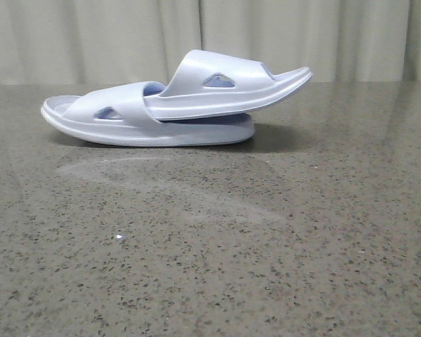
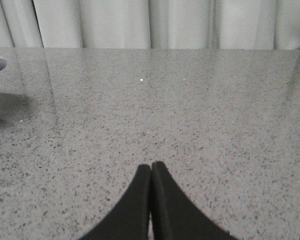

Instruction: Insert blue slippers together front up

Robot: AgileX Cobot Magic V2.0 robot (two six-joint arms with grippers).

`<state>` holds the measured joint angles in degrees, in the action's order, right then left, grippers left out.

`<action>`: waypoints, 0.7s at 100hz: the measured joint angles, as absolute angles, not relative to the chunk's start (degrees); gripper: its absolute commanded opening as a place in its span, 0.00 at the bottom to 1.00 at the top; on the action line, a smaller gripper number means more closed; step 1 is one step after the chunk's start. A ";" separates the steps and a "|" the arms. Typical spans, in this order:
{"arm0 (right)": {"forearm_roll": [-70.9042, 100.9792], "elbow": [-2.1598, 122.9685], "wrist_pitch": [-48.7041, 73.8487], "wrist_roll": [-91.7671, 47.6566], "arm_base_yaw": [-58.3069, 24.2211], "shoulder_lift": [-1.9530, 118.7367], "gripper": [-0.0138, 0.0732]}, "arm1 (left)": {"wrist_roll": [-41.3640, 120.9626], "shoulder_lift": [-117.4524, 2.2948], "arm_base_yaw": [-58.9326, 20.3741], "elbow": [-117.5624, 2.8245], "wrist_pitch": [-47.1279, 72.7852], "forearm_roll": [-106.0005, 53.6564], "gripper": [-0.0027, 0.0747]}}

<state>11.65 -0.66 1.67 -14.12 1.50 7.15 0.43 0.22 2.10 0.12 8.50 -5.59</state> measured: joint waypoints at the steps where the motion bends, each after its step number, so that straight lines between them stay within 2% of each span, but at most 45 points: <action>1: 11.52 -0.66 1.67 -13.98 1.50 6.91 0.07 | 0.43 0.22 2.10 0.12 8.50 -5.59 0.05; 38: 7.86 -0.55 9.35 -13.66 1.64 0.97 0.07 | 0.43 0.22 2.10 0.12 8.50 -5.59 0.05; 70: 7.76 -0.55 10.19 -13.55 1.64 0.84 0.07 | 0.43 0.22 2.10 0.12 8.50 -5.59 0.05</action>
<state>7.76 -0.55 10.19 -13.55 1.64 0.84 0.43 0.22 2.10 0.12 8.50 -5.59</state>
